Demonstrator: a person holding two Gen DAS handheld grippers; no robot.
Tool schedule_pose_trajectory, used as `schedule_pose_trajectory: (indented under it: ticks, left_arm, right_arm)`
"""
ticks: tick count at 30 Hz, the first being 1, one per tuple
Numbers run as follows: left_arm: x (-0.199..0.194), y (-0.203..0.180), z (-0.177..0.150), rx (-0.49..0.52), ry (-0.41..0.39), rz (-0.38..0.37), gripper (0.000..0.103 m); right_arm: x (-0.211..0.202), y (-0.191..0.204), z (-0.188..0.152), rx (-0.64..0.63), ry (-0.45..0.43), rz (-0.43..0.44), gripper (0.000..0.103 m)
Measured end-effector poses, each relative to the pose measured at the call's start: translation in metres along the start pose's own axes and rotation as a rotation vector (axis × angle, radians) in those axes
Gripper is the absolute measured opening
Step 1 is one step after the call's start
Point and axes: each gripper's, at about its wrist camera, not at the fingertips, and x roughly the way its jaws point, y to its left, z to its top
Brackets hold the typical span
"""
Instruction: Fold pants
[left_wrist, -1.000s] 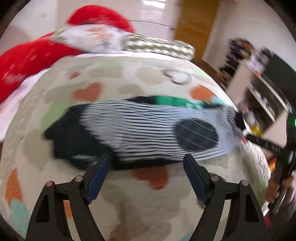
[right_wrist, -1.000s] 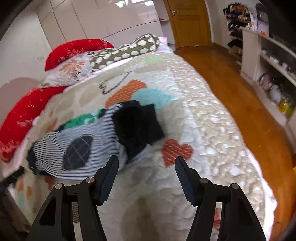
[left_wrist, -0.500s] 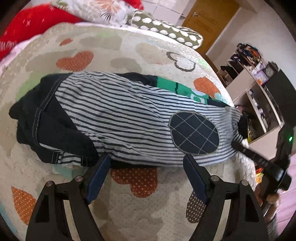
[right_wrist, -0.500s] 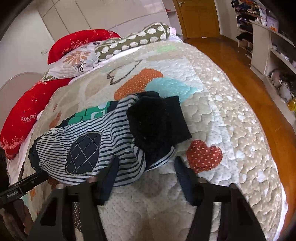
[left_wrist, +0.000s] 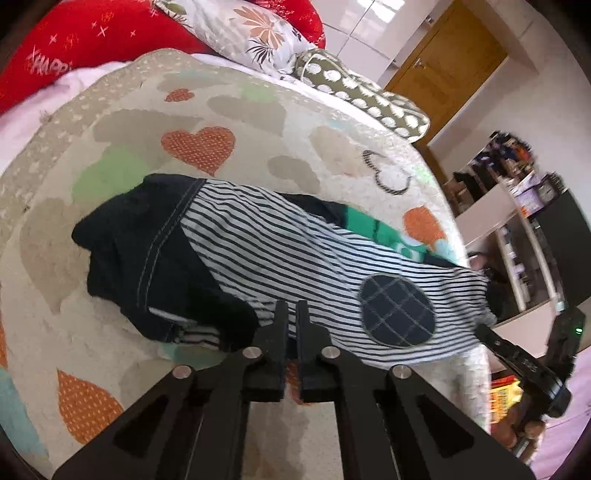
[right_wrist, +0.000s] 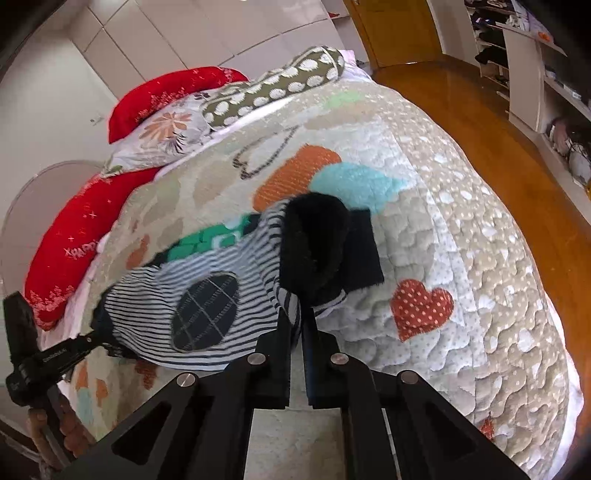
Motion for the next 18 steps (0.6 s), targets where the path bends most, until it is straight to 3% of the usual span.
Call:
schedule_pose_trajectory:
  ticks: [3, 8, 9, 11, 13, 14, 18]
  left_arm:
    - [-0.003, 0.007, -0.011, -0.029, 0.001, -0.051, 0.063]
    - [0.013, 0.014, -0.015, -0.074, 0.051, -0.029, 0.065]
    - [0.019, 0.013, -0.013, -0.074, 0.066, -0.038, 0.063]
    - [0.03, 0.007, -0.009, -0.054, 0.086, -0.023, 0.045]
    - [0.043, 0.002, -0.004, -0.03, 0.113, 0.003, 0.009]
    - [0.049, 0.001, -0.002, -0.038, 0.127, 0.0, 0.001]
    - [0.043, 0.005, 0.003, -0.069, 0.088, -0.013, 0.001]
  right_arm:
    - [-0.006, 0.004, 0.005, 0.002, -0.003, 0.021, 0.006]
    - [-0.003, -0.008, 0.009, 0.071, 0.019, 0.067, 0.006]
    - [-0.003, -0.012, 0.009, 0.096, 0.023, 0.084, 0.006]
    - [-0.002, -0.02, 0.009, 0.132, 0.025, 0.098, 0.006]
    - [-0.001, -0.023, 0.007, 0.142, 0.028, 0.091, 0.006]
    - [0.0, -0.024, 0.004, 0.143, 0.034, 0.09, 0.006]
    - [0.0, -0.023, -0.004, 0.117, 0.047, 0.091, 0.006]
